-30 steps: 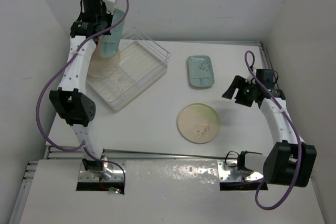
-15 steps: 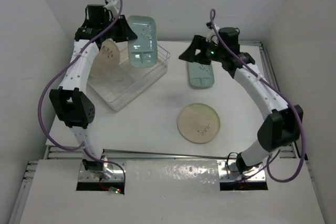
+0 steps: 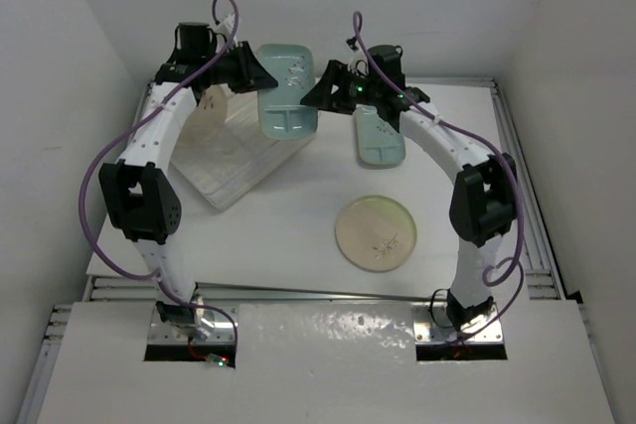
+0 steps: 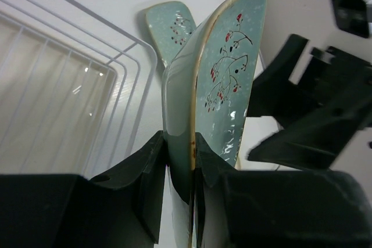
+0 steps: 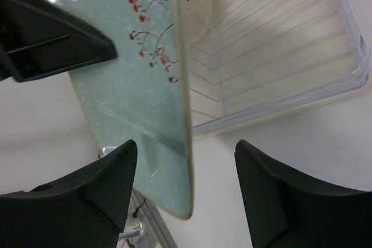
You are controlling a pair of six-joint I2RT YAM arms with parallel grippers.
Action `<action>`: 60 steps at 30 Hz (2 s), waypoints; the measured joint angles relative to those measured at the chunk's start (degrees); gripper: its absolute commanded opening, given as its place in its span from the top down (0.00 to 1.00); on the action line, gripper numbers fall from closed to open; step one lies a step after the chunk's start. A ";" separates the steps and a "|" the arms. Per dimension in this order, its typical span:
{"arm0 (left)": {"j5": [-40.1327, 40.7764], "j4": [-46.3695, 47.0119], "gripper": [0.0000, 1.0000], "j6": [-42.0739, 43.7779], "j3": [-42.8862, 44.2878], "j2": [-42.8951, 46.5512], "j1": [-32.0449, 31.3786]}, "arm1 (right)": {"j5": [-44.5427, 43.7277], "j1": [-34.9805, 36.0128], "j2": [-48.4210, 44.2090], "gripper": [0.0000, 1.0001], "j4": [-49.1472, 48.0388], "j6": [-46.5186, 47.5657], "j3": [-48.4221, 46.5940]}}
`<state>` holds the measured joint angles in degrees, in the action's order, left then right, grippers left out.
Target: Unload the plates from the dish rack
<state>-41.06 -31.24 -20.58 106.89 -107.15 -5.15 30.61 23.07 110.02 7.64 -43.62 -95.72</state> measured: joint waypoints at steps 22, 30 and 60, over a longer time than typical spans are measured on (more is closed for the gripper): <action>5.62 0.87 0.32 0.11 -1.38 0.39 -1.38 | 7.48 -1.55 3.28 1.00 -11.37 -9.05 5.75; 20.63 -5.14 0.26 9.55 4.48 0.39 -1.55 | 14.10 -14.78 3.28 1.00 -3.65 -6.47 5.70; 28.48 -11.02 0.26 19.28 4.74 4.52 4.13 | 5.95 -26.12 26.62 1.00 29.51 27.04 -16.17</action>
<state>-12.58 -42.26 -1.30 111.63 -102.63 -1.02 36.56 -3.05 136.64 37.15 -16.58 -111.90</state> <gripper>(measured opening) 0.739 0.113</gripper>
